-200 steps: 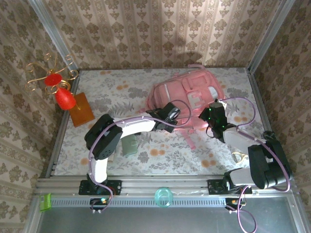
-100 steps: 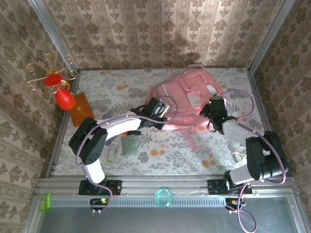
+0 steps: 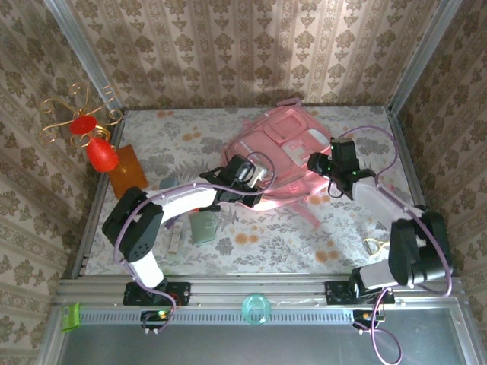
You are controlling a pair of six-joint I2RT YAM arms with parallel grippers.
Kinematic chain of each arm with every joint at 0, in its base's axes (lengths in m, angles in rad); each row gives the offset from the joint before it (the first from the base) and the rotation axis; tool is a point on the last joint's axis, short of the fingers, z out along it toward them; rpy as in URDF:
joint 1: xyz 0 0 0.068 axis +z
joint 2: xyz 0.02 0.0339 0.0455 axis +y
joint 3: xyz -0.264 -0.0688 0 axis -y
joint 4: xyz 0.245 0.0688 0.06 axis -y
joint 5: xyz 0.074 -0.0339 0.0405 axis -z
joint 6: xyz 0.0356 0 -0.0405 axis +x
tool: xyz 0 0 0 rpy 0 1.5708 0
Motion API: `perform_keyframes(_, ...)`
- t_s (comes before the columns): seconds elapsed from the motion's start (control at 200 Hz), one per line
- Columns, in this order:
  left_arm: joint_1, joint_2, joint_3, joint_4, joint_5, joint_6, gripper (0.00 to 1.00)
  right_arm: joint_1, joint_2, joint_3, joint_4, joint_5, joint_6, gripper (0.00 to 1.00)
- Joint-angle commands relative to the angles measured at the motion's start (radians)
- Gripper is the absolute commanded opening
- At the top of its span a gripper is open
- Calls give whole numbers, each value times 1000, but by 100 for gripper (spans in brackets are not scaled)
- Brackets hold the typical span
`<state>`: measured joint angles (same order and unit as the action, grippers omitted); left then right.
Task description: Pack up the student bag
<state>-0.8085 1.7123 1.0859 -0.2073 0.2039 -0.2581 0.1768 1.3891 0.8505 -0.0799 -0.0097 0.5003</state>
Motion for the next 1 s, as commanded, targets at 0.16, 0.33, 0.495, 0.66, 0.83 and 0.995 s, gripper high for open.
perform_keyframes(0.16,-50,13,50,75,42,-14,0,134,-6,-154,161,-231,294,74)
perform_keyframes(0.33,-64,4,38,77,7,-5,0,176,48,-181,233,-220,402,75)
perform_keyframes(0.495,-70,0,12,112,-6,-32,0,191,84,-238,365,-163,513,66)
perform_keyframes(0.66,-81,5,0,118,8,-38,0,192,131,-257,497,-119,584,57)
perform_keyframes(0.83,-88,-6,-10,115,19,-35,0,192,134,-270,535,-1,606,24)
perform_keyframes(0.995,-81,-35,-26,84,-23,-3,0,168,88,-298,486,118,563,0)
